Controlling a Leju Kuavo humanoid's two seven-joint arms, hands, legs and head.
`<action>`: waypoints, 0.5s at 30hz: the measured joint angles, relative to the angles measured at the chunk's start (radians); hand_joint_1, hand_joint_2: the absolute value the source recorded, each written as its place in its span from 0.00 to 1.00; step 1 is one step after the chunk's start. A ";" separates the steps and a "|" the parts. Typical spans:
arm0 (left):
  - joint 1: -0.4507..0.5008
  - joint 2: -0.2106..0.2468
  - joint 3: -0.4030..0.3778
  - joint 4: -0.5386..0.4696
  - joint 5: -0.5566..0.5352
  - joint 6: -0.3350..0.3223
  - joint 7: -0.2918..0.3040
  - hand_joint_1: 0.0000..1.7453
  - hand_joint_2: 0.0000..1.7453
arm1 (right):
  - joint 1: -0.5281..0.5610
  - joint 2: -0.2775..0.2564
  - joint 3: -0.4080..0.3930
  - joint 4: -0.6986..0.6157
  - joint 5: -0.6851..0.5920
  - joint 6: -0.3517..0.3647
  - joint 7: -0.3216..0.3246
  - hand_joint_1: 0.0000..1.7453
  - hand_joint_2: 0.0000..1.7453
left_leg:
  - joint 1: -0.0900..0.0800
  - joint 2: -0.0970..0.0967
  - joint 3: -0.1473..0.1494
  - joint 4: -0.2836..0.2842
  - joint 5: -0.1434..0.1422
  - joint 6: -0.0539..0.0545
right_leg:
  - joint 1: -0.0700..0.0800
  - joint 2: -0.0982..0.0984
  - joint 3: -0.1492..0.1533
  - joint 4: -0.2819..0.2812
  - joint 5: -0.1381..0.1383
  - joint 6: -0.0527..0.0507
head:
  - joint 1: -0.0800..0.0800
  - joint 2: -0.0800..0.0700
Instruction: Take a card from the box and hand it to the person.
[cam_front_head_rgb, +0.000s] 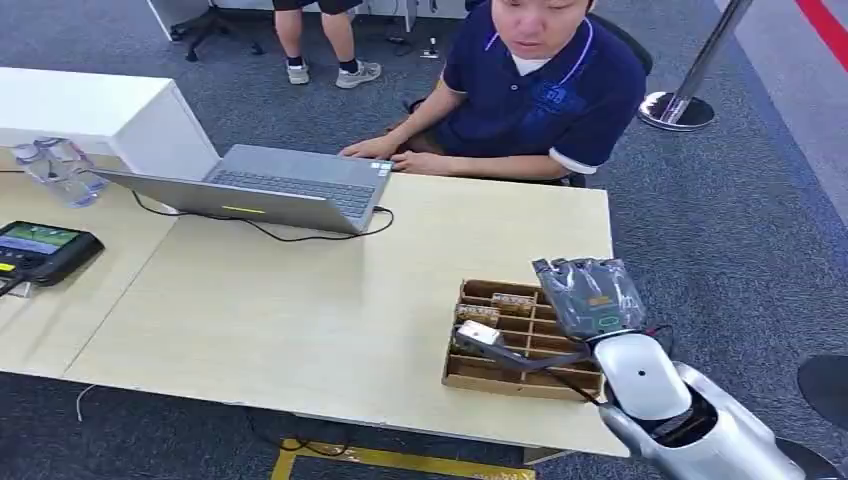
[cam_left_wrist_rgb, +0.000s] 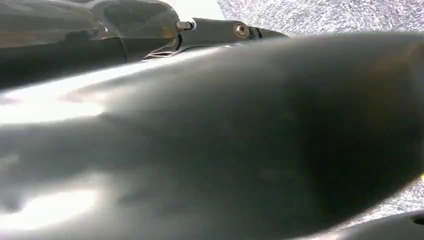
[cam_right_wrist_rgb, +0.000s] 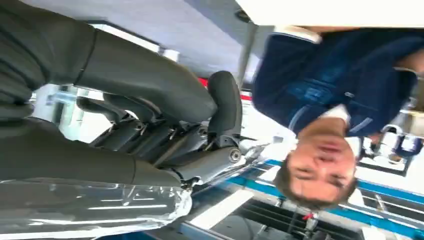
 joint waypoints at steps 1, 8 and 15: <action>0.000 0.000 0.000 0.000 0.001 0.000 0.000 0.00 0.00 | -0.014 -0.004 0.007 0.000 -0.018 0.004 -0.001 1.00 1.00 | 0.000 0.000 0.000 0.000 0.000 0.000 | 0.000 0.000 0.000 0.000 0.000 0.000 | 0.000 0.000; 0.000 0.000 0.000 0.000 0.011 0.000 0.000 0.00 0.00 | -0.085 -0.029 0.043 0.001 -0.109 0.010 -0.005 1.00 1.00 | 0.000 0.000 0.000 0.000 0.000 0.000 | 0.000 0.000 0.000 0.000 0.000 0.000 | 0.000 0.000; 0.000 0.001 0.000 0.000 0.011 -0.002 -0.002 0.00 0.00 | -0.112 -0.050 0.067 0.003 -0.300 0.070 -0.023 0.99 1.00 | 0.000 0.000 0.000 0.000 0.000 0.000 | 0.000 0.000 0.000 0.000 0.000 0.000 | 0.000 0.000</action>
